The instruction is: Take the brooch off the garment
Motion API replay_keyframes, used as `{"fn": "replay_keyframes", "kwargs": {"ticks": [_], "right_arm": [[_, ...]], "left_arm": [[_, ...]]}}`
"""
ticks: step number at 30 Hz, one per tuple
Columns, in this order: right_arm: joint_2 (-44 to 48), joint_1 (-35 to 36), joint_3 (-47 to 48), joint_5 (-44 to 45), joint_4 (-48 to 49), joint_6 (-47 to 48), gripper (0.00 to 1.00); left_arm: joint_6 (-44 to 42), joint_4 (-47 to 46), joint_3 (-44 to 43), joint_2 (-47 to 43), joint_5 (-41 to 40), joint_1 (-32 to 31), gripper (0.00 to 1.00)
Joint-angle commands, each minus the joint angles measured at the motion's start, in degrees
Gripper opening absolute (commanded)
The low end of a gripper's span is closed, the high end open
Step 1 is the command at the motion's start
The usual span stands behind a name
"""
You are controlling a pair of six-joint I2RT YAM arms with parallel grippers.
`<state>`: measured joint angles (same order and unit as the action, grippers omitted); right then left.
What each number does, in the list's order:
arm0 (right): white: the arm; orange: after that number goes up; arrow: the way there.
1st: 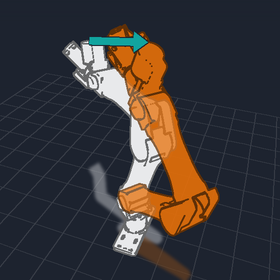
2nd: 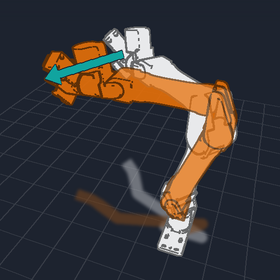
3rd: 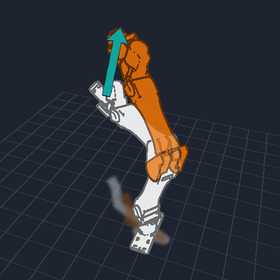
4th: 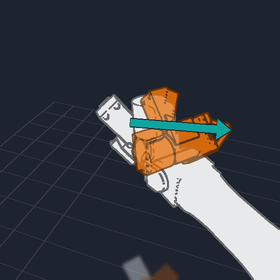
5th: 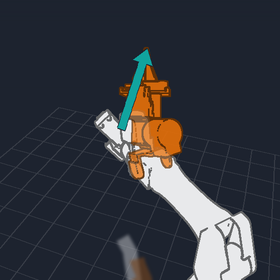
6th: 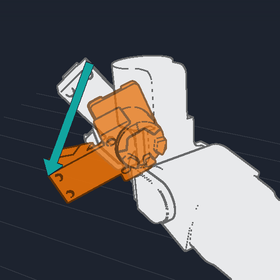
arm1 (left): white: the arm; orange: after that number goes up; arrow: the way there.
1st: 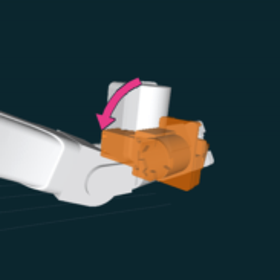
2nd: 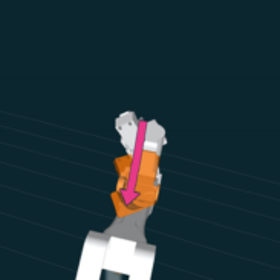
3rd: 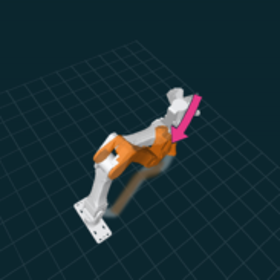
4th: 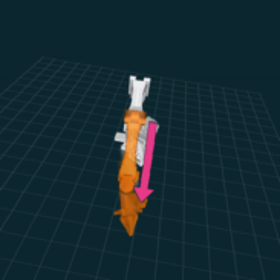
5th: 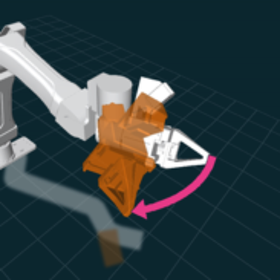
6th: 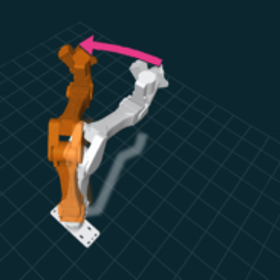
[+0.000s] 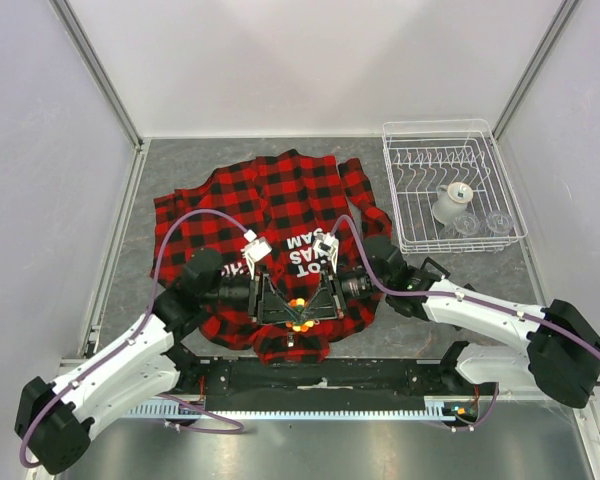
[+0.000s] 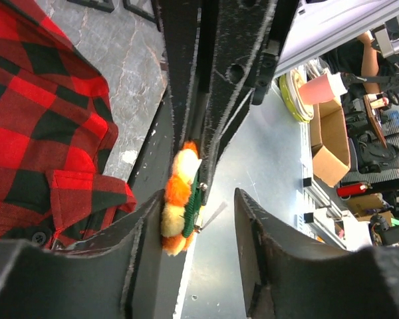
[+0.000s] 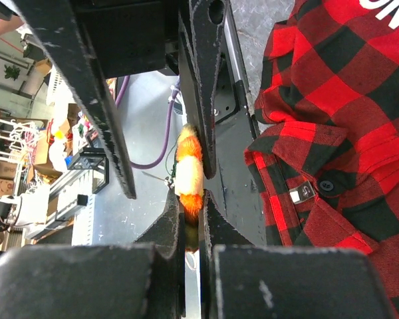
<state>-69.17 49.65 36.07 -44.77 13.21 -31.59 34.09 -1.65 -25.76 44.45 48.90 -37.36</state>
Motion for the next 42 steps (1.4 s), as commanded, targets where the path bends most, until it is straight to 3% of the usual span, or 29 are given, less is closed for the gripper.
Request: {"fn": "replay_keyframes", "kwargs": {"ticks": [1, 5, 14, 18, 22, 29, 38, 42], "right_arm": [[0.3, -0.3, 2.6, 3.7, 3.2, 1.7, 0.00], [1.4, -0.3, 1.9, 3.8, 3.2, 1.7, 0.00], [2.6, -0.3, 1.9, 3.6, 3.8, 1.2, 0.00], [2.5, -0.3, 1.7, 3.4, 6.0, -0.6, 0.00], [2.1, -0.3, 1.5, 3.3, 7.4, -2.1, 0.00], [2.2, -0.3, 0.1, 3.7, 9.4, -4.2, 0.00], [3.7, -0.3, -2.4, 11.5, 10.9, -10.7, 0.21], [3.9, -0.4, -3.5, 12.8, 14.4, -14.0, 0.25]], "left_arm": [[3.0, -1.4, -2.0, -5.5, 0.0, -1.0, 0.55], [3.4, 1.2, -1.1, -9.2, -2.5, -1.0, 0.64], [4.9, 1.3, 1.3, -13.4, -4.2, -1.0, 0.63], [5.4, 1.1, 1.9, -11.2, -3.3, -1.0, 0.56], [5.3, -0.4, 2.2, -10.7, -2.7, -1.0, 0.38], [5.0, -1.2, 2.7, -11.0, -3.3, -1.0, 0.19], [6.3, -2.7, 2.3, -11.1, -2.4, -1.0, 0.14], [6.7, -3.1, 2.6, -11.0, -2.3, -1.0, 0.13]]}}
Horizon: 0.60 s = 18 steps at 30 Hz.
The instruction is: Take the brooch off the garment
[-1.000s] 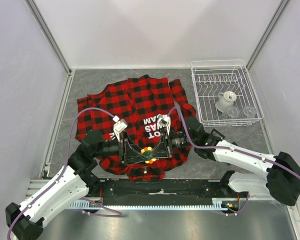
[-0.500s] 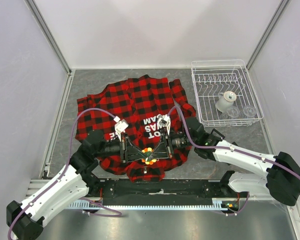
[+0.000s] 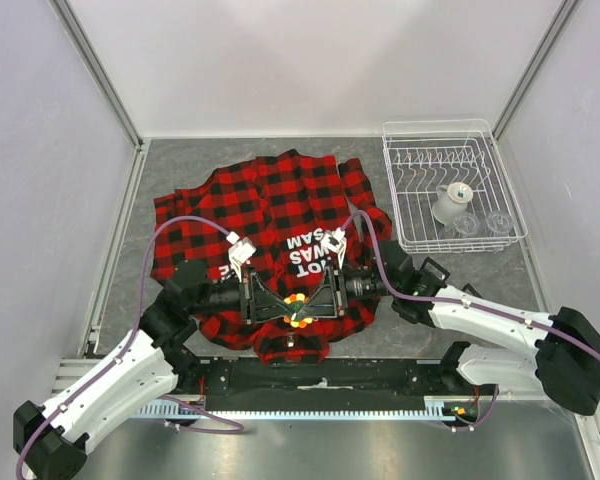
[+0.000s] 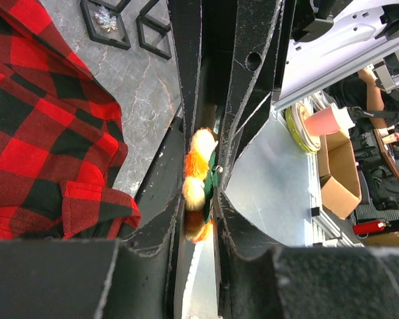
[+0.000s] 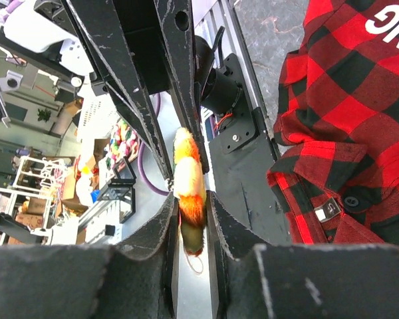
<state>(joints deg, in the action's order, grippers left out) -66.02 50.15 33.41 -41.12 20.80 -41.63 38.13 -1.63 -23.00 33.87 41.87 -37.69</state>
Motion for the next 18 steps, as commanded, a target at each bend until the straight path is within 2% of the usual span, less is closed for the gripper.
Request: {"fn": "replay_keyframes", "kwargs": {"ticks": [1, 5, 11, 16, 18], "right_arm": [[0.5, -0.8, -0.9, 9.0, 7.4, -4.5, 0.25], [-0.5, -0.8, -0.8, 8.9, 7.7, -4.8, 0.25], [-1.1, -0.8, -1.1, 8.4, 9.2, -5.5, 0.32], [-1.4, -0.8, -0.9, 9.0, 9.4, -5.8, 0.30], [-1.7, -0.8, -0.8, 9.4, 9.4, -6.1, 0.25]], "left_arm": [[2.7, -3.4, -0.1, -0.5, 4.7, -0.7, 0.13], [3.1, -3.7, 0.2, -0.6, 5.0, -0.7, 0.12], [3.1, -4.1, 0.0, -0.3, 5.0, -0.7, 0.11], [3.1, -4.5, 0.0, 0.0, 5.4, -0.7, 0.11], [3.4, -4.7, 0.0, 0.1, 5.7, -0.6, 0.11]]}}
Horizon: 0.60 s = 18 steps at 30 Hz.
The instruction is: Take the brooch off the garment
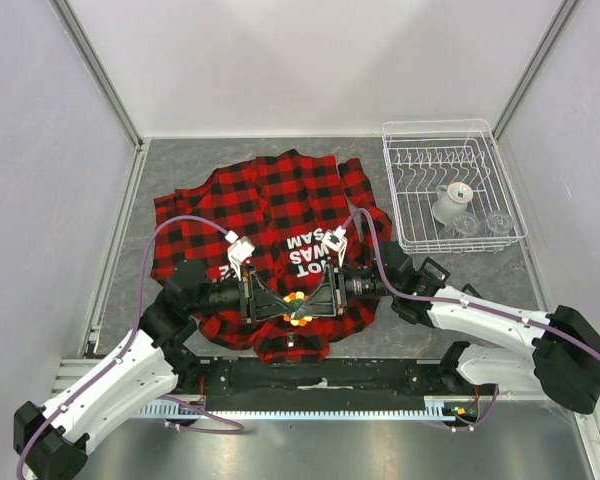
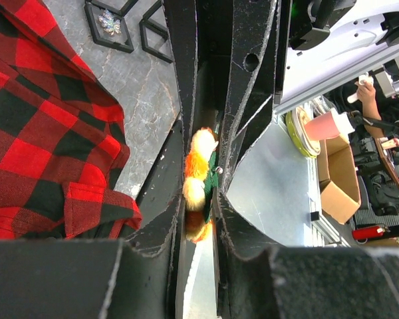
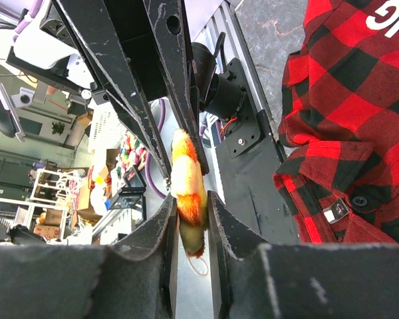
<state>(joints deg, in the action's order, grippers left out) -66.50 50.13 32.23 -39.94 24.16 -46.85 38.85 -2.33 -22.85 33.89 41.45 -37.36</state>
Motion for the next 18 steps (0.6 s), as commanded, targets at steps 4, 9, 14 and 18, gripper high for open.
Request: {"fn": "replay_keyframes", "kwargs": {"ticks": [4, 9, 14, 18], "right_arm": [[-1.5, -0.6, 0.3, 8.3, 6.3, -0.4, 0.00], [0.0, -0.8, -1.2, 8.5, 6.5, 1.5, 0.00], [0.8, -0.8, -2.3, 7.8, 8.1, 1.9, 0.00], [0.8, -0.8, -2.6, 7.2, 9.6, 1.8, 0.00]], "left_arm": [[3.2, -4.4, -0.4, 0.0, 6.4, -1.0, 0.13], [3.5, -1.2, -1.1, -2.2, 3.7, -1.0, 0.39], [3.2, 0.7, -1.1, -4.4, 2.2, -1.0, 0.49], [3.2, 0.9, -1.0, -4.6, 1.6, -1.0, 0.46]]}}
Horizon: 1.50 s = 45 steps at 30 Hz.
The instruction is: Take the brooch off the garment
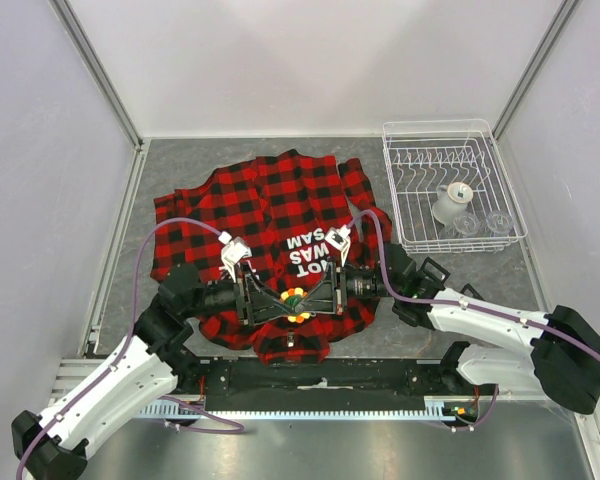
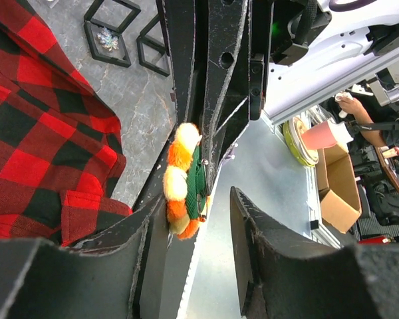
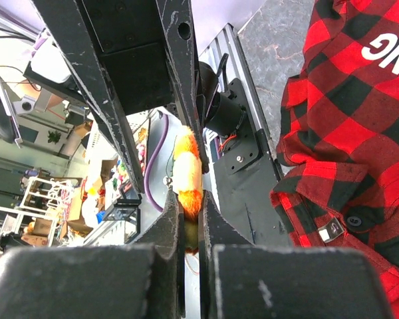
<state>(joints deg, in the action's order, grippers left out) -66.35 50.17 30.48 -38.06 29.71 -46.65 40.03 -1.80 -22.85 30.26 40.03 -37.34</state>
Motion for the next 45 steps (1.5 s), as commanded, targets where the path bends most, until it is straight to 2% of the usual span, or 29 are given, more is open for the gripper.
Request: {"fn": "replay_keyframes", "kwargs": {"ticks": [1, 3, 7, 9, 11, 13, 18, 30, 35, 38, 42, 45], "right_arm": [[0.7, -0.9, -1.0, 5.0, 4.6, 1.4, 0.00], [0.9, -0.9, -1.4, 4.4, 5.9, 0.8, 0.00], [0.0, -0.9, -1.6, 2.8, 8.2, 0.1, 0.00], [-0.4, -0.9, -1.7, 2.9, 8.4, 0.0, 0.00], [-0.6, -0.9, -1.7, 3.1, 8.1, 0.1, 0.00], [-0.8, -0.8, -1.6, 3.2, 7.6, 0.3, 0.00], [-1.3, -0.9, -1.3, 2.7, 8.0, 0.6, 0.00], [-1.7, -0.7, -0.9, 2.4, 7.1, 1.9, 0.00], [-1.9, -0.3, -0.4, 2.9, 6.2, 2.8, 0.00], [-1.9, -0.3, -0.2, 3.3, 5.5, 3.3, 0.00], [-1.8, -0.3, 0.2, 3.8, 3.9, 4.5, 0.00], [-1.9, -0.3, 0.5, 3.7, 3.7, 4.6, 0.00]], "left_arm": [[2.2, 0.0, -1.0, -0.8, 3.2, -1.0, 0.45], [2.2, -0.6, -0.6, -0.2, 3.5, -1.0, 0.41], [2.2, -2.3, -0.2, 0.9, 4.7, -1.0, 0.24], [2.2, -2.6, 0.0, 0.8, 4.7, -1.0, 0.22], [2.1, -2.4, -0.2, 0.5, 4.7, -1.0, 0.24], [2.1, -2.2, -0.4, 0.2, 4.6, -1.0, 0.31], [2.1, -2.5, -0.4, 0.8, 5.5, -1.0, 0.34], [3.6, -6.5, 0.1, 3.6, 8.0, -1.0, 0.26], [4.7, -8.4, 0.5, 4.3, 8.8, -1.0, 0.27], [5.0, -8.7, 0.6, 4.3, 9.1, -1.0, 0.30], [5.3, -9.0, 0.8, 3.1, 9.6, -1.0, 0.40], [5.8, -9.3, 1.0, 2.8, 9.8, -1.0, 0.43]]}}
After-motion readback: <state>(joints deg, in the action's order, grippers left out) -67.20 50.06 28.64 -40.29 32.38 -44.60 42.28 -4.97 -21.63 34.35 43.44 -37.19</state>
